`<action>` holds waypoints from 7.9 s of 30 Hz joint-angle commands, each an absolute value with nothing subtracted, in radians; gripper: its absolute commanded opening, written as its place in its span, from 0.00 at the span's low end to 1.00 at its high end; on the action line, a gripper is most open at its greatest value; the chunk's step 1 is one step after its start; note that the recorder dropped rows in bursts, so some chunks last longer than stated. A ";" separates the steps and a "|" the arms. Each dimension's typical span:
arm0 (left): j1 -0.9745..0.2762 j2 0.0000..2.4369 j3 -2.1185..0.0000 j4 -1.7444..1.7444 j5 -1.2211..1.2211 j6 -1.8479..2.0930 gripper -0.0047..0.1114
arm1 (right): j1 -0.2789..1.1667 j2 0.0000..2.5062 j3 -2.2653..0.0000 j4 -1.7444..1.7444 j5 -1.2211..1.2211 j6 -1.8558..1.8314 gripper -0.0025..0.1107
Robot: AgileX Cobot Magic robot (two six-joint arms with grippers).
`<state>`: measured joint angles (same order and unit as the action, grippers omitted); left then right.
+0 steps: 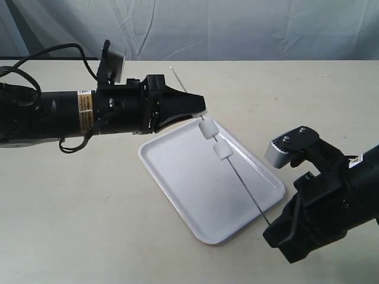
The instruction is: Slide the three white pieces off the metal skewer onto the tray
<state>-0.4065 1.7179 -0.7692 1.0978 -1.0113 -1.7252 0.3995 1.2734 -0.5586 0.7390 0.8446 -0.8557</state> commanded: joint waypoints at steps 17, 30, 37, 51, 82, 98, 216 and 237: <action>-0.410 1.722 -0.771 1.069 -1.010 -1.720 0.18 | 0.401 1.264 -0.565 0.749 0.846 -0.871 0.02; -0.410 1.722 -0.771 1.054 -1.010 -1.715 0.15 | 0.401 1.264 -0.563 0.746 0.867 -0.870 0.02; -0.410 1.722 -0.771 0.978 -1.016 -1.695 0.15 | 0.401 1.264 -0.533 0.746 0.872 -0.870 0.02; -0.344 1.722 -0.771 0.943 -1.025 -1.681 0.15 | 0.401 1.264 -0.492 0.723 0.907 -0.870 0.02; -0.140 1.722 -0.771 1.296 -0.862 -1.750 0.15 | 0.401 1.244 -0.496 0.708 0.931 -0.860 0.02; -0.348 1.996 -0.796 1.104 -0.957 -1.640 0.16 | 0.401 1.133 -0.496 0.698 0.935 -0.798 0.02; -0.312 1.792 -0.868 1.016 -1.062 -1.717 0.07 | 0.398 1.283 -0.543 0.805 0.882 -0.860 0.02; -0.292 1.792 -0.944 0.954 -0.971 -1.685 0.07 | 0.398 1.283 -0.543 0.766 0.971 -0.860 0.02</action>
